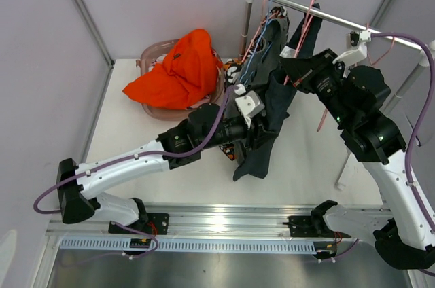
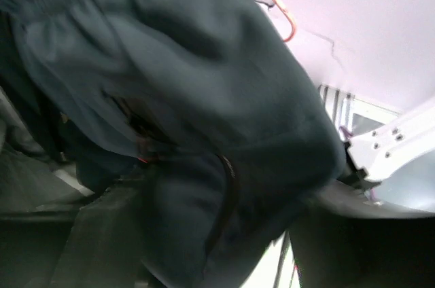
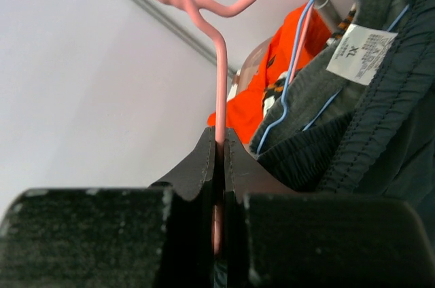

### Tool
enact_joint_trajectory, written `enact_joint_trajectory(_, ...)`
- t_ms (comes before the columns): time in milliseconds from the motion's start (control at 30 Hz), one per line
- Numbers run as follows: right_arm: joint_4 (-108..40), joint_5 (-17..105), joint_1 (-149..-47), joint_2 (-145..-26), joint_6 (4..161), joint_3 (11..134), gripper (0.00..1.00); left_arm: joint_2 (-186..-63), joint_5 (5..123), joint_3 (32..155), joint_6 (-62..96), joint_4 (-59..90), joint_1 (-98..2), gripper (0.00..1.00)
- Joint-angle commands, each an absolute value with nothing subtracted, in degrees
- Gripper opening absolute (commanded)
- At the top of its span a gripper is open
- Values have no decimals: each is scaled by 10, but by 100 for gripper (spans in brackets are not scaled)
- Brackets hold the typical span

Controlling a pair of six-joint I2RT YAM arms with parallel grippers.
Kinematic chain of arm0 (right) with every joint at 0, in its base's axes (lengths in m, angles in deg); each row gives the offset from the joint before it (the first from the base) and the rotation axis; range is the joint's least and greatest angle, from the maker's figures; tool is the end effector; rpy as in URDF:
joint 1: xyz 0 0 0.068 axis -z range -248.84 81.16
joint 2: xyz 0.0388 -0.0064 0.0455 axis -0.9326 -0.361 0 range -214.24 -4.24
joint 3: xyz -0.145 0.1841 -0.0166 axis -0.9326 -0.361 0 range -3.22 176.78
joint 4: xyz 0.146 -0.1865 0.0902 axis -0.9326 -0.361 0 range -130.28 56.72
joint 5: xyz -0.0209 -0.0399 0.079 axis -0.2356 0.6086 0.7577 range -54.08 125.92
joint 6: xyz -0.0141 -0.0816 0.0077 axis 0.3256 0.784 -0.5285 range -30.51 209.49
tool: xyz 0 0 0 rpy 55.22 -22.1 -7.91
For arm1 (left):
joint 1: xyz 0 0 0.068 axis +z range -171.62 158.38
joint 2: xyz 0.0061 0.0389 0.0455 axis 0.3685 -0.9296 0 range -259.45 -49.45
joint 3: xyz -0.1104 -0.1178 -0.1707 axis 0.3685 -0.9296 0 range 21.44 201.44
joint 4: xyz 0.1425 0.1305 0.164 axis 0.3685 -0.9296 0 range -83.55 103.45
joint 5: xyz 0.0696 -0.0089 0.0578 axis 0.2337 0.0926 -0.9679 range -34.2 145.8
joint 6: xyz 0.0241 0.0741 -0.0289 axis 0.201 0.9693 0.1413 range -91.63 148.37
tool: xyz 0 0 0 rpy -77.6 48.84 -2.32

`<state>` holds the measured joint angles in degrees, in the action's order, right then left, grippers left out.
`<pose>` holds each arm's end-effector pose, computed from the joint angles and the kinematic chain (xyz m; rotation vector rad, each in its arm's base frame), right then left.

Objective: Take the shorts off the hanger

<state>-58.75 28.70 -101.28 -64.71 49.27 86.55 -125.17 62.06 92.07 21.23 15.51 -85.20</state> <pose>0.2005 0.1167 0.4867 0.2126 1.5614 0.9161 0.1492 -0.3182 0.3623 0.8940 1.4768 -1.0232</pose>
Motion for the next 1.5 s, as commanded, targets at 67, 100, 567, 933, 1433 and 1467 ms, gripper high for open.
enact_joint_trajectory(67,-531,276,-1015,-617,496,866,0,-1278,578,960,227,185,-857,1)
enact_joint_trajectory(100,-532,274,-1016,-616,496,865,0,-1278,571,957,225,185,-859,0)
enact_joint_trajectory(567,-581,226,-955,-661,534,939,0,-1071,393,780,219,139,-1106,0)
enact_joint_trajectory(933,-579,299,-911,-651,473,920,0,-1132,338,737,212,205,-1122,0)
enact_joint_trajectory(1433,-592,472,-969,-540,218,806,0,-1330,336,1005,211,151,-856,0)
enact_joint_trajectory(1467,-589,490,-970,-523,201,798,0,-1338,336,1027,212,143,-847,0)
